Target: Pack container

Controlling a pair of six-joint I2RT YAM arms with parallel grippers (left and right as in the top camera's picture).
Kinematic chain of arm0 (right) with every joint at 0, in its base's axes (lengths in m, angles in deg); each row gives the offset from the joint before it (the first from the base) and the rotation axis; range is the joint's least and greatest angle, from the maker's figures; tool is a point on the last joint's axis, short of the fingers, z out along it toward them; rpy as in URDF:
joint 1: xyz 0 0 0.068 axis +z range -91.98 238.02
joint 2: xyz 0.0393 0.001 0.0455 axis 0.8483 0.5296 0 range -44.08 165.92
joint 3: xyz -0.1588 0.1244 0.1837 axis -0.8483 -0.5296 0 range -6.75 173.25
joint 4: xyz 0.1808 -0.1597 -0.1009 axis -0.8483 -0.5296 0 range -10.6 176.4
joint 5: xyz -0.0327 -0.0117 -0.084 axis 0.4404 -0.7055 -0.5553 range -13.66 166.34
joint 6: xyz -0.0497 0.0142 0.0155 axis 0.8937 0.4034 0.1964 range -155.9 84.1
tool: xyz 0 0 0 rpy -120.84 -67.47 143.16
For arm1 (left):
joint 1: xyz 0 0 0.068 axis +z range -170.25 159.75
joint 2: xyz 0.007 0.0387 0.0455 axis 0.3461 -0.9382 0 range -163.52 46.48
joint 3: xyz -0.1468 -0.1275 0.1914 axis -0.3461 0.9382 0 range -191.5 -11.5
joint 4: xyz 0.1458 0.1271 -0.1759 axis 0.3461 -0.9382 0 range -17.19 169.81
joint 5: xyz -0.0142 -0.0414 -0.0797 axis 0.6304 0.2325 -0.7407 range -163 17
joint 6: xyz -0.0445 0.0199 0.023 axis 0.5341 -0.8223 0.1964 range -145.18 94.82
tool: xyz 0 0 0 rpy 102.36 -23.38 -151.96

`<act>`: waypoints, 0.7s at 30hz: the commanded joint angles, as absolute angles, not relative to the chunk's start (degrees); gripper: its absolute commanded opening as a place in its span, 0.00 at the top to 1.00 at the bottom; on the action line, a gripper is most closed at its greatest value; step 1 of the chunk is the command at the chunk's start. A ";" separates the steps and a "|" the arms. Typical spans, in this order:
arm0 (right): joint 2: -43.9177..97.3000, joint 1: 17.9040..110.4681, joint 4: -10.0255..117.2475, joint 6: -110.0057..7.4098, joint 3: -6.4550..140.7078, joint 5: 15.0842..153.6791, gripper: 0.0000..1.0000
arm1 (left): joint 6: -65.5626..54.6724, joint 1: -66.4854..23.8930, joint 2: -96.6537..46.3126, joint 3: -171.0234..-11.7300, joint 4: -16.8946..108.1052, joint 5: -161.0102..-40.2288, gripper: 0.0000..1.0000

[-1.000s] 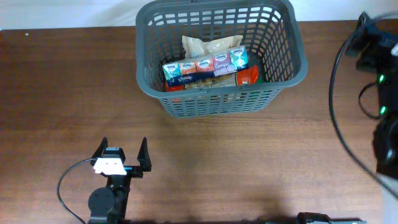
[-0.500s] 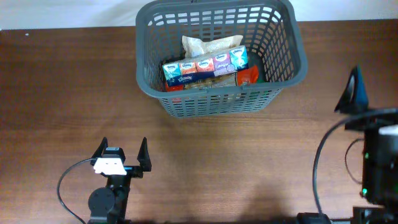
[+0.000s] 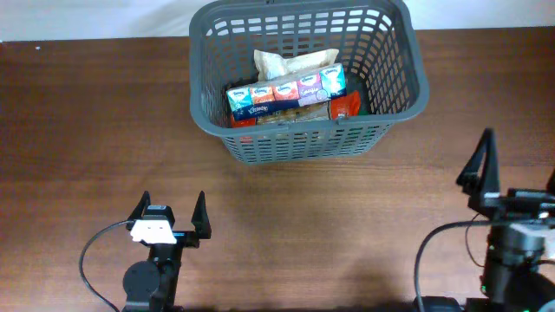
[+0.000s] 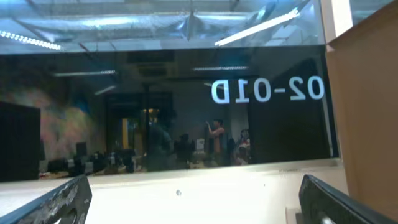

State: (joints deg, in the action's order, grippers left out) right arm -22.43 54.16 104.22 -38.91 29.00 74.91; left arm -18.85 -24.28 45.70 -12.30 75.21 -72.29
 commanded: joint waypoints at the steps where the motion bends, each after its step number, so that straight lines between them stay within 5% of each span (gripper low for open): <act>1: -25.78 54.75 107.15 -39.41 23.60 77.27 0.01 | -18.35 -23.82 46.18 -12.04 75.04 -72.12 0.01; 21: -40.60 54.73 108.55 -39.41 6.40 78.95 0.01 | -18.35 -23.82 46.18 -12.04 75.04 -72.12 0.01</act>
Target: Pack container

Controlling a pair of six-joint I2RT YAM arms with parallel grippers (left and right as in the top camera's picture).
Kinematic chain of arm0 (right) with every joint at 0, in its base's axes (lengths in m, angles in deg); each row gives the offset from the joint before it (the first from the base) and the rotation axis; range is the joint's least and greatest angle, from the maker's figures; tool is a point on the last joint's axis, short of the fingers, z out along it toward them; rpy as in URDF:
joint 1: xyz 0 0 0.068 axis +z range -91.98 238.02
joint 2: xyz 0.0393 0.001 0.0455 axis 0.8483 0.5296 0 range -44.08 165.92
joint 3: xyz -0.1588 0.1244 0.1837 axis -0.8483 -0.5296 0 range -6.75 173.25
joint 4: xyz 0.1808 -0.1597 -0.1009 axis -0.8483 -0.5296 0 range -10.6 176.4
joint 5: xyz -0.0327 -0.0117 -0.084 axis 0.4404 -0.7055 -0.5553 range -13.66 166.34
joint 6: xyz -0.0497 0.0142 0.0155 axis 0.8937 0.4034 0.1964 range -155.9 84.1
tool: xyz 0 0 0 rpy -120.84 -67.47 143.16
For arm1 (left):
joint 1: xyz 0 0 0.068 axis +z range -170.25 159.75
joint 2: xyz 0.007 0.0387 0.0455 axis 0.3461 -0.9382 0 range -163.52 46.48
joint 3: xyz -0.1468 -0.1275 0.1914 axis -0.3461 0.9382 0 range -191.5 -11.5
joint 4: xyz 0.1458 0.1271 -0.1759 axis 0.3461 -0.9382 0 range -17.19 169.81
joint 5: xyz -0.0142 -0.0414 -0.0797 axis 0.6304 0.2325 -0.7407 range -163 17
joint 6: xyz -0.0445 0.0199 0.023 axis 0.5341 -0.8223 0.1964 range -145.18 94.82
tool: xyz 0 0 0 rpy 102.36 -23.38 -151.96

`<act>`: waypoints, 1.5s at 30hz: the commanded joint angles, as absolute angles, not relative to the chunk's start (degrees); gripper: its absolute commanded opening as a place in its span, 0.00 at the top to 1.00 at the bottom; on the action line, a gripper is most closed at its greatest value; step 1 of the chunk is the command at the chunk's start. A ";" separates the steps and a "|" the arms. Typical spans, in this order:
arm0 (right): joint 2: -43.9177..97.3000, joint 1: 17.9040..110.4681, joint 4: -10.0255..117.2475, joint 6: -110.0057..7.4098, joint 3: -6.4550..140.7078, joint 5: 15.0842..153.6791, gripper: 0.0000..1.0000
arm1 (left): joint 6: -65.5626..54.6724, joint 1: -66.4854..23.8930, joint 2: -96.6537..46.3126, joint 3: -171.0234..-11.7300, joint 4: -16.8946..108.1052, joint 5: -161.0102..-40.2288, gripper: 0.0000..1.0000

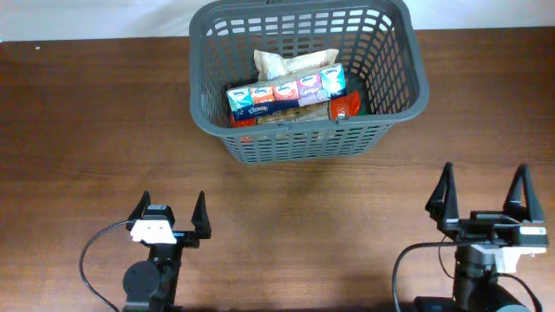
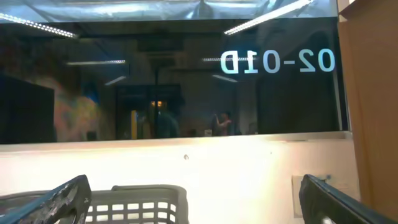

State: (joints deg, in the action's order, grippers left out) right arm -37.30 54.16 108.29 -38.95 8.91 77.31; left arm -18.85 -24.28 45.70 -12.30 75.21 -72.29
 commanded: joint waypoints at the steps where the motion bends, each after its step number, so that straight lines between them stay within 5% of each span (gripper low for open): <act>1: -41.71 54.73 108.55 -39.41 5.41 78.95 0.01 | -18.35 -23.82 46.18 -12.04 75.04 -72.12 0.01; 32: -43.90 54.75 113.29 -39.41 -6.41 79.19 0.01 | -18.35 -23.82 46.18 -12.04 75.04 -72.12 0.01; 45: -43.90 55.83 105.62 -39.39 -6.43 79.34 0.01 | -18.35 -23.82 46.18 -12.04 75.04 -72.12 0.01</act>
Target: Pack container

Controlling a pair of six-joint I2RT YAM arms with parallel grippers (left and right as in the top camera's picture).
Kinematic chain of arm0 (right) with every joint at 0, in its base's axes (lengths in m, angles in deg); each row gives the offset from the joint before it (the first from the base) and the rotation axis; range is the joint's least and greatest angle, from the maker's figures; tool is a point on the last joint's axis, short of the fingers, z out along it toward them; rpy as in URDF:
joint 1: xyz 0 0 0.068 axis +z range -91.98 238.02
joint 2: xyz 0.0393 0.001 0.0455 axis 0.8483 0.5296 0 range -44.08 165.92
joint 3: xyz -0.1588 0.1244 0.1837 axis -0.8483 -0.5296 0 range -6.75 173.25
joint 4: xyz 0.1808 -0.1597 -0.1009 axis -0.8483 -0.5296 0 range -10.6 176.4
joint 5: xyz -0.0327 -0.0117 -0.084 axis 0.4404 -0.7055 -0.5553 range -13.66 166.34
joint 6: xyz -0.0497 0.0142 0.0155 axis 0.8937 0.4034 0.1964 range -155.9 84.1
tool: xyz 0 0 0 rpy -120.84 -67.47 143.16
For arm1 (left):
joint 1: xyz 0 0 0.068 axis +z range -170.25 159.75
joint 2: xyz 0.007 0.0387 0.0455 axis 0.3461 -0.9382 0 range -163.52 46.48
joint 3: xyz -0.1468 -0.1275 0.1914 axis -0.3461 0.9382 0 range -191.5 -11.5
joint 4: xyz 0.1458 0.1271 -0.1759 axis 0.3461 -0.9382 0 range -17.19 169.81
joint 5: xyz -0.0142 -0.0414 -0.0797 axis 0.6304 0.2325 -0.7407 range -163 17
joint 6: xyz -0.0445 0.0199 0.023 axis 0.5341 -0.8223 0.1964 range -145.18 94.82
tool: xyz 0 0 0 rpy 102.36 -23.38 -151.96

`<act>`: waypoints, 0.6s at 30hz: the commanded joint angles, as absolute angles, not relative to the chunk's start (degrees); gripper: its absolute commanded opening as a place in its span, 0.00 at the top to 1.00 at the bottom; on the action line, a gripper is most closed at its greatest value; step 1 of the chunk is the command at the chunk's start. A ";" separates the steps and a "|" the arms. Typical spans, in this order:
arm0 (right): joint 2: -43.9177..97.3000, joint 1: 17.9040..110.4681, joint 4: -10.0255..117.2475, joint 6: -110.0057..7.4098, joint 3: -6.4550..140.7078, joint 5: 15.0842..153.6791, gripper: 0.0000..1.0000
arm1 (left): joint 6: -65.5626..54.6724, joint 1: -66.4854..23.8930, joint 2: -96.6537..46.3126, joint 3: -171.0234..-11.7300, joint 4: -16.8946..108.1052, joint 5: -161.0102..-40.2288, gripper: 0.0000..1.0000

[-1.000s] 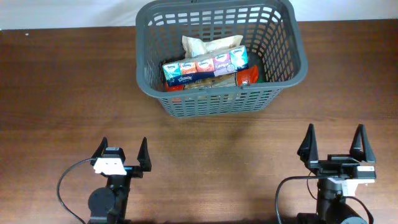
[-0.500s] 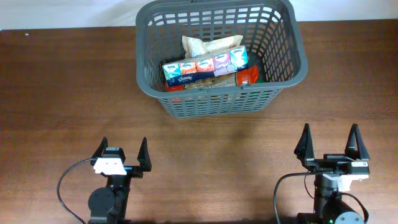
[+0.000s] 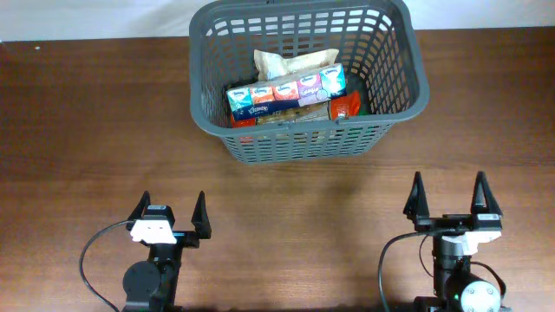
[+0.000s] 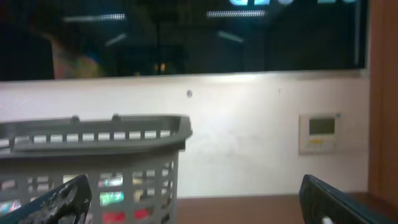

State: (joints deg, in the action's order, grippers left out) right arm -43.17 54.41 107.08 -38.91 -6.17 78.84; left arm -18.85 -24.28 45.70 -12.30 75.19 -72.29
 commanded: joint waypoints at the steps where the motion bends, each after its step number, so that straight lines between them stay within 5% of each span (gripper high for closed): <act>1: -43.90 56.24 104.79 -39.39 -6.43 79.34 0.01 | -18.35 -23.82 46.18 -12.04 75.04 -72.12 0.01; 18: -43.90 58.08 91.54 -39.39 -6.43 79.34 0.01 | -18.35 -23.82 46.18 -12.04 75.04 -72.12 0.01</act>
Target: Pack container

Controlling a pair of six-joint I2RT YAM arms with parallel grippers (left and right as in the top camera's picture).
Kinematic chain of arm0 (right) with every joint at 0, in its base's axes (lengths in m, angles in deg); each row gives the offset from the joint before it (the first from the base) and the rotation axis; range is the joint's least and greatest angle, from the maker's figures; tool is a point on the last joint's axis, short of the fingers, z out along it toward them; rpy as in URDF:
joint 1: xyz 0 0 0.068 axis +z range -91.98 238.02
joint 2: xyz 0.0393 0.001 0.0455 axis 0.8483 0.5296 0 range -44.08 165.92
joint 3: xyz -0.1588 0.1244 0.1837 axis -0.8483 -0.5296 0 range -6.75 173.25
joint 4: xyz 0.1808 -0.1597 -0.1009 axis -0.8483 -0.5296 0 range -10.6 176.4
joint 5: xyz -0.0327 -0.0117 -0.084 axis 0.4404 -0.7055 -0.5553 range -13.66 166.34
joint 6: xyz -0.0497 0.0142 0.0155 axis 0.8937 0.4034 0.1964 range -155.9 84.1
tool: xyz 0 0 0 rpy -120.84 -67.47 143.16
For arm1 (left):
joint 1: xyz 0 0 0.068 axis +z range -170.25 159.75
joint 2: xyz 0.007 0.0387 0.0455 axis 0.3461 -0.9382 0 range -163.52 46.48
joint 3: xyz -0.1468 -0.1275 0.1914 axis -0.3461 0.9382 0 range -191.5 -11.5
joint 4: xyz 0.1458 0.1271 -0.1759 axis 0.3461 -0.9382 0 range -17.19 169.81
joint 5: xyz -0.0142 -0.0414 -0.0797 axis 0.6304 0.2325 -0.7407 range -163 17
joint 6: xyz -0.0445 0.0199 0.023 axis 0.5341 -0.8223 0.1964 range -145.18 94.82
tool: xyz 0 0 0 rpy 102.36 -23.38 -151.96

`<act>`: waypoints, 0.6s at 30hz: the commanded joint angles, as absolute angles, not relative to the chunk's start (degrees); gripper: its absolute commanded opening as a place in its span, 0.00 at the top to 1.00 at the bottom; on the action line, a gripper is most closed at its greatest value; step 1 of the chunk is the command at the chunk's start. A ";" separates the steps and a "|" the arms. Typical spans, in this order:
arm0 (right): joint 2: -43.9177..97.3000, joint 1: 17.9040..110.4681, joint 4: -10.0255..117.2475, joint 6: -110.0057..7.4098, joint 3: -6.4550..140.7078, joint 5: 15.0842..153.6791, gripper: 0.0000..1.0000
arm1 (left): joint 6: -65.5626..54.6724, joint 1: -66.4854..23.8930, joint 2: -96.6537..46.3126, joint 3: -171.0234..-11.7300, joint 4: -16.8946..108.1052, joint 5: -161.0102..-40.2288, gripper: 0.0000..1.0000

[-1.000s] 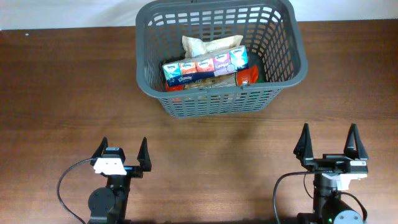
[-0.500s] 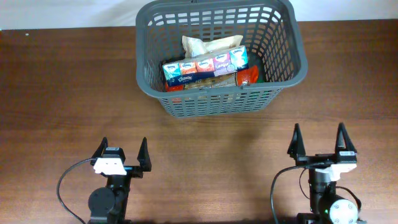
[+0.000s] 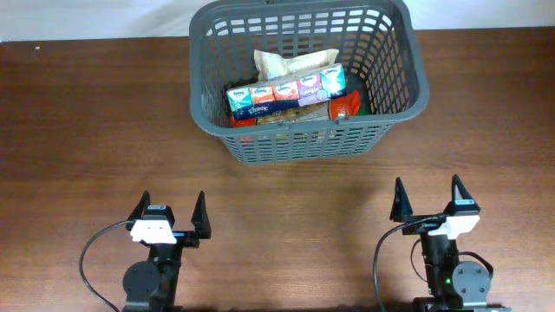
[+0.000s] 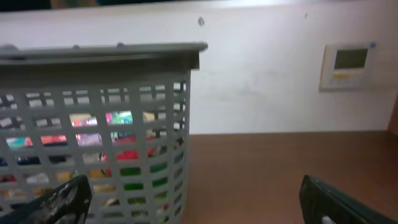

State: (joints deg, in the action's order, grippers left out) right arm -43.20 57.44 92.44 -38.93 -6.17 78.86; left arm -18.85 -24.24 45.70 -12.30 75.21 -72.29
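Note:
A grey plastic basket (image 3: 395, 65) stands at the back middle of the brown table (image 3: 78, 130). Inside it lie a row of small tissue packs (image 3: 286, 93), a crinkly beige bag (image 3: 290, 62) and a red packet (image 3: 345, 106). My left gripper (image 3: 172, 212) is open near the front left, holding nothing. My right gripper (image 3: 427, 197) is open near the front right, well short of the basket. In the right wrist view the basket (image 4: 99, 56) fills the left half, with both fingertips (image 4: 323, 199) spread wide and empty at the bottom corners.
A white wall (image 4: 267, 74) with a small thermostat panel (image 4: 349, 62) rises behind the table. Black cables (image 3: 87, 260) loop beside each arm base at the front edge.
My right gripper has shifted slightly left and tilted further down; its view shows more of the basket and the table. The left arm is unchanged.
My right gripper first pointed up at a dark window, turned sideways at the far right. Then it stood squared up with the basket rim entering its view. Then it had moved left and lower. Now it looks level at the basket, still open.

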 commanded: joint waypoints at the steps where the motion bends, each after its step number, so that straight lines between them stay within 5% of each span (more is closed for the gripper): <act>1: -43.90 58.08 90.71 -39.39 -6.43 79.34 0.01 | -18.35 -23.82 46.18 -12.04 75.04 -72.12 0.01; 18: -43.90 58.03 82.12 -39.36 -6.43 79.13 0.01 | -18.35 -23.82 46.18 -12.04 75.04 -72.12 0.01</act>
State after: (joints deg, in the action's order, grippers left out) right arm -43.17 57.44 82.49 -38.93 -6.17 78.84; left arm -18.85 -24.24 45.70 -12.30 75.21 -72.29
